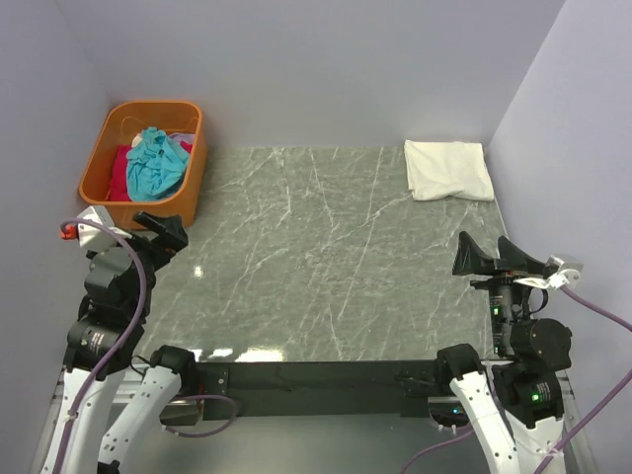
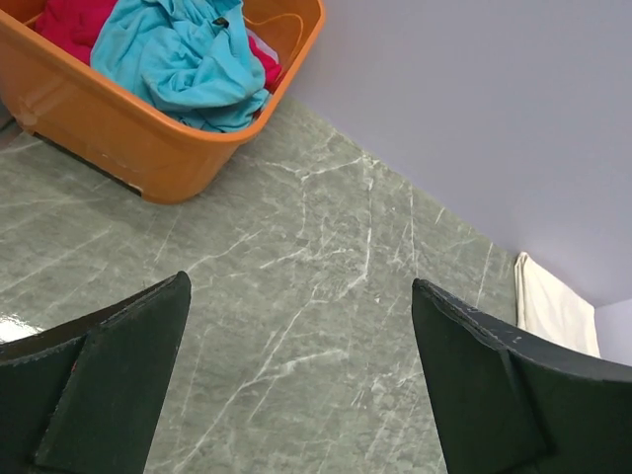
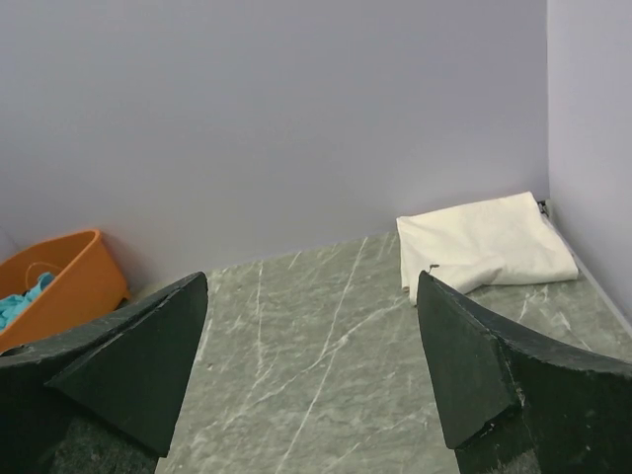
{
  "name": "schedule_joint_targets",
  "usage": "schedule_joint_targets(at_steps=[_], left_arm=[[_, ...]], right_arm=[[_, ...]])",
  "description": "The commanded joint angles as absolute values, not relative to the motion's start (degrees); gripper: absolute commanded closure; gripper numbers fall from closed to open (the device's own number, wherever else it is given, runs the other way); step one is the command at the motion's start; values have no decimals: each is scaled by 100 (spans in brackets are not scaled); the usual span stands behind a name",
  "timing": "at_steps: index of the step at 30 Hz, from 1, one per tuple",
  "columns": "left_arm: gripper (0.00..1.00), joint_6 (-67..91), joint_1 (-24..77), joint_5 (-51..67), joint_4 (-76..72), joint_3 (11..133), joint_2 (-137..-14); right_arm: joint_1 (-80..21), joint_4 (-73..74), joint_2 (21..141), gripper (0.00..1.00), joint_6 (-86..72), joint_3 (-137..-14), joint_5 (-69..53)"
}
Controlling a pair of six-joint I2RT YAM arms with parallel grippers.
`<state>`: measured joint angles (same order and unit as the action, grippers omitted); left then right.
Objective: Fold and stack the t-shirts
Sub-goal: Grab the tshirt from the pile
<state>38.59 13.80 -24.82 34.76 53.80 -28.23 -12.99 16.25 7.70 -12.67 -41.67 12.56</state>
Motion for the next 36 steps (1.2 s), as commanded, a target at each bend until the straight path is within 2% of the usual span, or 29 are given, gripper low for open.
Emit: schedule_joint_targets(at_steps=[1,8,18,28,36], left_arm=[[1,3674,1380,-2330,3296,5484,-2988],[0,3419,1380,-1504,3252,5808,-4261],[1,3138,1240,-1459,2796,7021,-6660],[1,3006,72,-1600,2645,9024,-8839],[2,2962,-641,-1538,2663,9940,-10273]], right_arm=[[-1362,1459,791,8,-1186,-4175,1248],[-1380,1398,817,7,-1301,-4008,1099],[-1415,1643,905,7,-1459,-3885,826],[-1468,1749,1028,6,-1406,-3832,475],[-1468,1872,1081,6,-1433,-3744,308]])
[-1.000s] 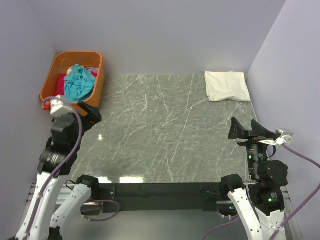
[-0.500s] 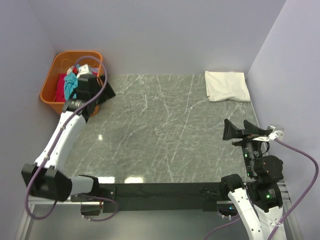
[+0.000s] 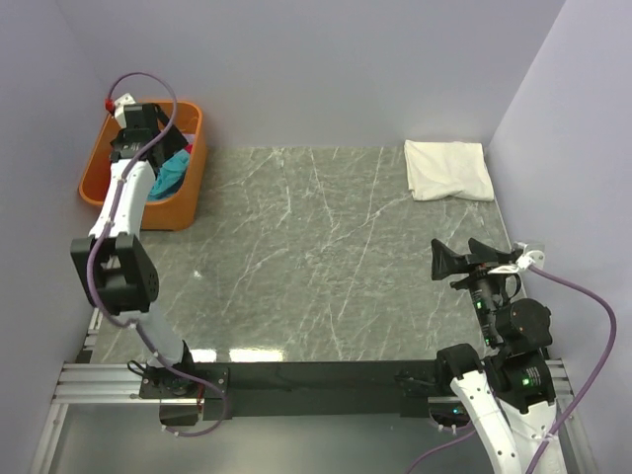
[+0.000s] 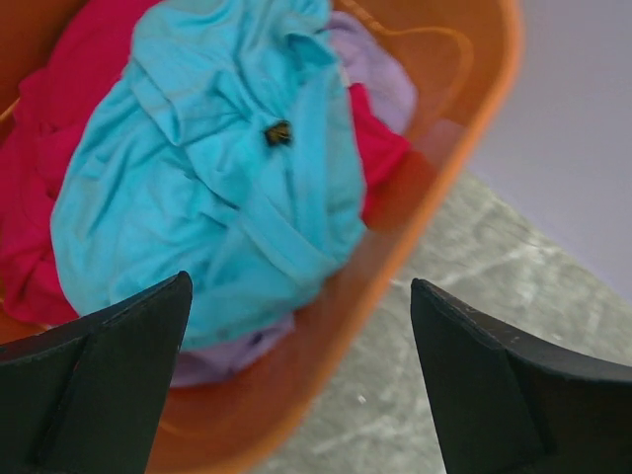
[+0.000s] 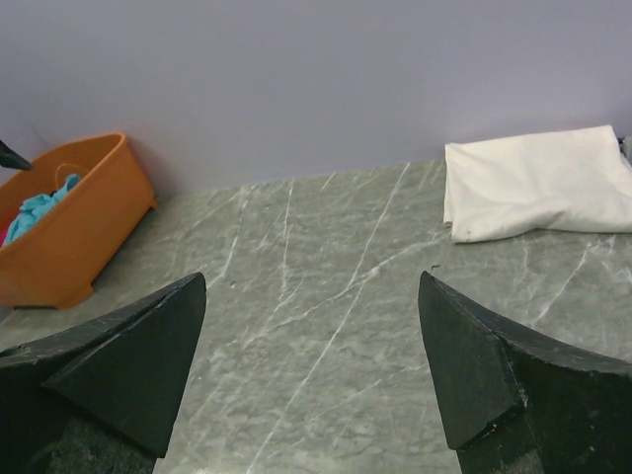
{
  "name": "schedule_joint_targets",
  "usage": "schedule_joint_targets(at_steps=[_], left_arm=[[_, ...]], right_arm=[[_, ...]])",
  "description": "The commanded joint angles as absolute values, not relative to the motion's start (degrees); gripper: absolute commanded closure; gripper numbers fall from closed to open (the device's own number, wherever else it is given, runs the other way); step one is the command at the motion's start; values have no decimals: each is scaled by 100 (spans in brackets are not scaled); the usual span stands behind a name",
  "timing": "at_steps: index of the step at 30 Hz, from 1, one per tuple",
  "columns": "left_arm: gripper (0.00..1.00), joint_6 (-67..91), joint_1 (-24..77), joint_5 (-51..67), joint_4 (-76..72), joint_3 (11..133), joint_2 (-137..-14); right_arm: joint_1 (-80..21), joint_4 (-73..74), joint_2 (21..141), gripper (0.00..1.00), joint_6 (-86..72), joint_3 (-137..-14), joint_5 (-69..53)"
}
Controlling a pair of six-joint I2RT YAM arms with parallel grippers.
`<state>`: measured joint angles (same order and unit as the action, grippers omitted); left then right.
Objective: Fold and stack the t-shirts
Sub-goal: Grab the tshirt from the pile
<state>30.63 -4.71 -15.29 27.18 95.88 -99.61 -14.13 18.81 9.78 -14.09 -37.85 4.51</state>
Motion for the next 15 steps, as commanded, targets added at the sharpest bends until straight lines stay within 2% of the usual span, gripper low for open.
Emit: schedule_joint_targets(at_steps=[1,4,7,8,10,13,14,15], left_arm=[[3,2979,-737,-1495,2663,10080,-10535],[6,3041,-861,-1301,2602,10256,-11028],[19,2997,-888,-1362,2681,10484,-11415],[29,2980,-914,-1354,2655,10494,-11478],[40,2953,-931,-1258,2567,10494,-11583],[67,2839,-932,-1134,2531,10512,-11610],[92,2813,-940,-1125,2531,10512,-11584],[99,2743,-940,-1125,2540,10520,-11532]], right_arm=[[-1476,1881,1107,6,-1415,-3744,290],[-1477,1934,1177,6,-1380,-3762,264],[-1468,1942,1230,6,-1362,-3736,264],[-1468,1960,1239,6,-1362,-3727,264],[-1477,1969,1265,6,-1371,-3709,202],[-1477,2030,1309,6,-1371,-3744,176],[-1468,2048,1327,6,-1354,-3762,167],[-1468,2057,1353,6,-1345,-3779,176]])
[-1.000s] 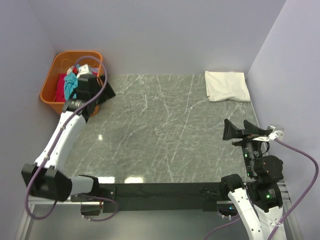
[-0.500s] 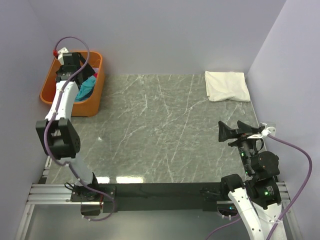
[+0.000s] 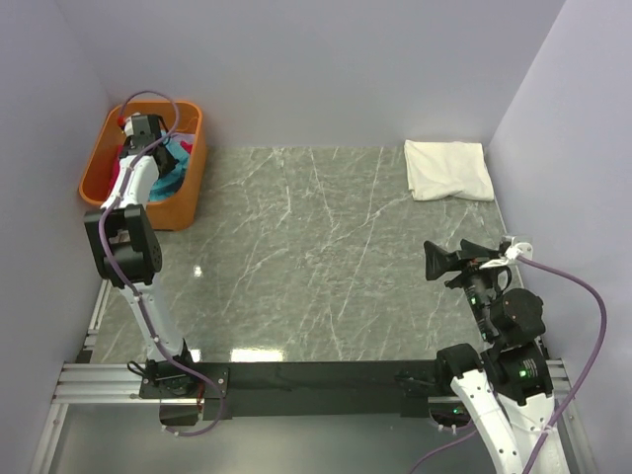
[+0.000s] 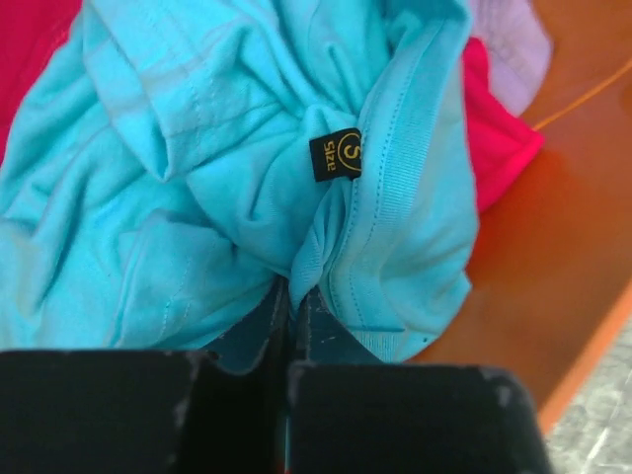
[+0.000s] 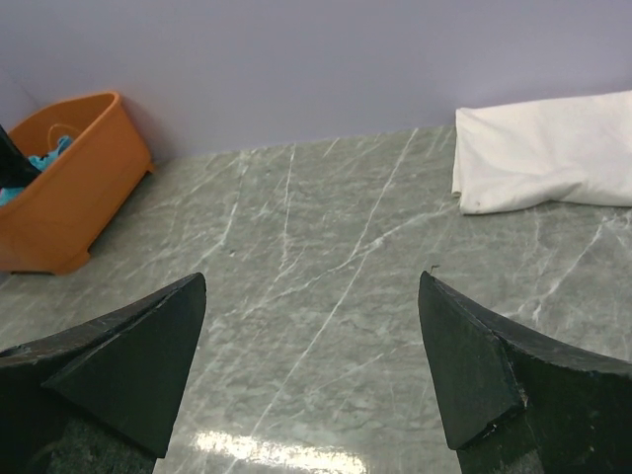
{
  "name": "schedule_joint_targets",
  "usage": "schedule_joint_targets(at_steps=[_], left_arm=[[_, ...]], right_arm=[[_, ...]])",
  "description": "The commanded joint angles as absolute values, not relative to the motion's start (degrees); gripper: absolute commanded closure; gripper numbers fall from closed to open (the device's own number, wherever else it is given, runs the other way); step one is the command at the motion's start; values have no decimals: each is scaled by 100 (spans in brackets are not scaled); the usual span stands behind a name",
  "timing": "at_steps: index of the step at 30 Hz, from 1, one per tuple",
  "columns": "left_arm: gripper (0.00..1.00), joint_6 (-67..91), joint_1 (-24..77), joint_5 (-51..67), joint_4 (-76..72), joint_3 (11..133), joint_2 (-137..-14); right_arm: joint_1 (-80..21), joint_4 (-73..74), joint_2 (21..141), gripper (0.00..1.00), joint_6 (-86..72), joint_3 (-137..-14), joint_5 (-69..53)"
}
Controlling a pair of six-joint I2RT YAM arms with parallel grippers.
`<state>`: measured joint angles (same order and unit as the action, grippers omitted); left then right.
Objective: Fold and stack the t-shirts
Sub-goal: Grab the tshirt from the pile
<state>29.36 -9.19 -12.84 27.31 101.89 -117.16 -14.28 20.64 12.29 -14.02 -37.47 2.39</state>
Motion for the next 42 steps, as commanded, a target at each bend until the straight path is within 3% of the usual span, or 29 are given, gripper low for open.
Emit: schedule_joint_targets(at_steps=[1,6,14,19,27,34,37,38,40,41,42], left_arm=[[99,2716,-932,-1160,2549,10538,-11383],[99,2716,-862,-1072,2461,10661,-10452],[100,2592,455,-458,2417,11355,-8834],[100,2996,1642,990,2032,11620,-8307],[99,3762,2426,2425,1055,10645,-7331],[95,3208,2435,1118,1152,8423,-6794],[86,3085,2426,56,809,7148,-6846],[77,2963,2426,-191,661,6885,-6916],[54,2813,2408,-859,378,6373,-7258],[31,2734,2408,-1009,413,6311,-7416],[23,2768,2391,-1202,544,6389,-7662]], right_arm=[[-1476,2057,1406,6,-1310,-3849,184],[-1468,2074,1555,7,-1309,-4043,97],[-1476,2346,1599,5,-1477,-4332,79],[-1476,2373,1740,4,-1503,-4658,185],[-1468,2645,2012,2,-1503,-4939,88],[-1468,2724,2416,2,-1494,-4957,-324],[-1468,2961,2873,2,-1643,-4922,-720],[-1468,3110,3039,3,-1696,-4922,-808],[-1468,3216,3558,7,-1784,-4939,-1019],[-1476,3356,3760,9,-1810,-4957,-1063],[-1468,3444,4153,12,-1784,-5027,-1150]])
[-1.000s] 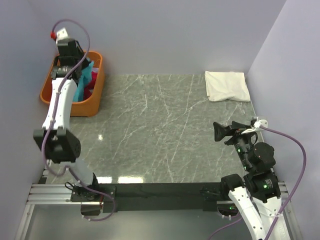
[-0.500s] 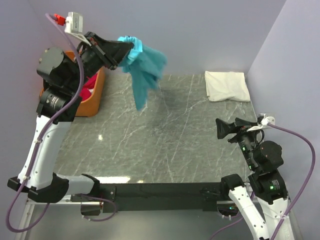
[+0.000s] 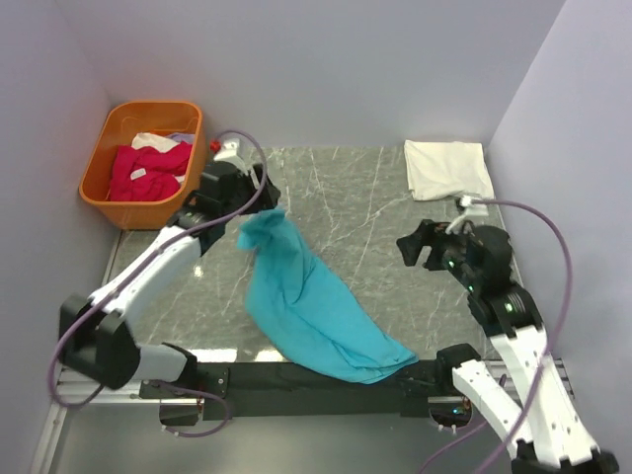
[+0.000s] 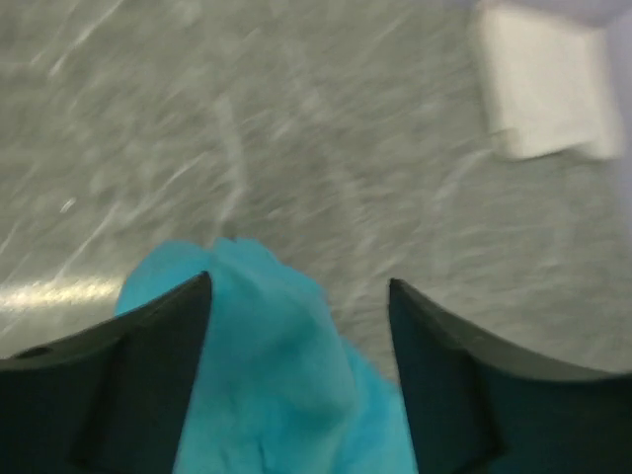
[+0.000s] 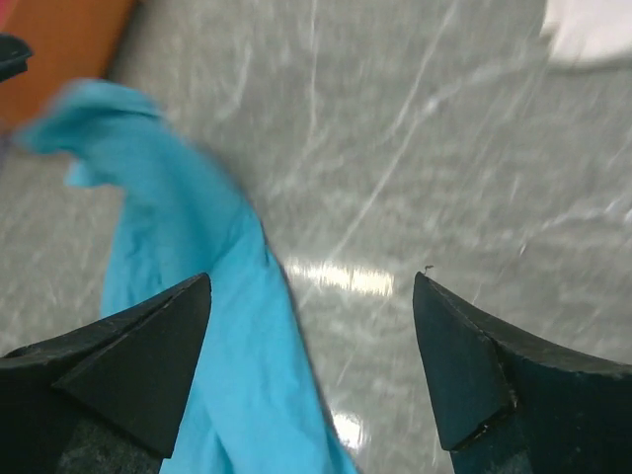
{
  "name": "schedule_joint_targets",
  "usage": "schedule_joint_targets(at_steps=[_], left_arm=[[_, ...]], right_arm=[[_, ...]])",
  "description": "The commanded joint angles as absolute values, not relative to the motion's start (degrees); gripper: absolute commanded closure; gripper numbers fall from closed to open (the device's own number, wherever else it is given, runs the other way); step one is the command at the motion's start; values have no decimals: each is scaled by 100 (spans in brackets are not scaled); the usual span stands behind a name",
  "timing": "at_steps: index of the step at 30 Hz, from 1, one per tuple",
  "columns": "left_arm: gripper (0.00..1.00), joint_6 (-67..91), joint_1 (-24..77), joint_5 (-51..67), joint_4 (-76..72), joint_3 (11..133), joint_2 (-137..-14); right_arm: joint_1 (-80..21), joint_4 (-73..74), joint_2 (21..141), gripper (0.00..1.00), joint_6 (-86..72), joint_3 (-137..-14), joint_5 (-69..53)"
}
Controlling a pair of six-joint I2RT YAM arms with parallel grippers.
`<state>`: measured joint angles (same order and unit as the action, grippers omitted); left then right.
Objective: Fold and stack the t-shirts
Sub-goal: Grab the tshirt from the pile, then move the tshirt to the center of the board, then flatten the tshirt out
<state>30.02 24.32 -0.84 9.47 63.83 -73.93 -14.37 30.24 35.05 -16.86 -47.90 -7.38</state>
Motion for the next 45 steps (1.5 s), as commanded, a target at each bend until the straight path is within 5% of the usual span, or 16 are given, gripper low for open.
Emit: schedule_joint_targets(at_steps=[1,5,14,27,28,31,32,35,41,43,45], left_arm=[[17,2812,2391,-1187,954,6468,-7742],[5,3146,2417,-774,1423,6259,-7577],[6,3612,2619,-132,2118,4336,-6233],[8,3929,2619,-492,2303,3577,-5019],[8,3920,2619,-501,2294,3568,-5001],[9,3911,2610,-527,2294,3542,-4984],[9,3911,2619,-536,2294,3542,-4992],[9,3876,2610,-554,2329,3577,-5001],[12,3823,2619,-493,2285,3595,-5053],[12,3832,2619,-440,2224,3577,-5124],[12,3841,2619,-361,2180,3586,-5229]], right_arm=[[-1468,3532,4349,13,-1767,-5062,-1186],[-1511,3823,5105,18,-1793,-4941,-1572],[-3022,3296,6810,26,-2048,-4456,-1222],[-4376,3366,9412,33,-1916,-5642,-299],[-4438,3427,9517,36,-1916,-5677,-255],[-4500,3577,9799,67,-1855,-5827,-10],[-4500,3603,9835,85,-1811,-5888,139],[-4238,3814,9765,100,-1662,-6107,885],[-2235,3806,9466,99,-1608,-7319,1441],[-1882,3701,9492,92,-1748,-7671,1310],[-1714,3508,9387,70,-1846,-7901,1179]])
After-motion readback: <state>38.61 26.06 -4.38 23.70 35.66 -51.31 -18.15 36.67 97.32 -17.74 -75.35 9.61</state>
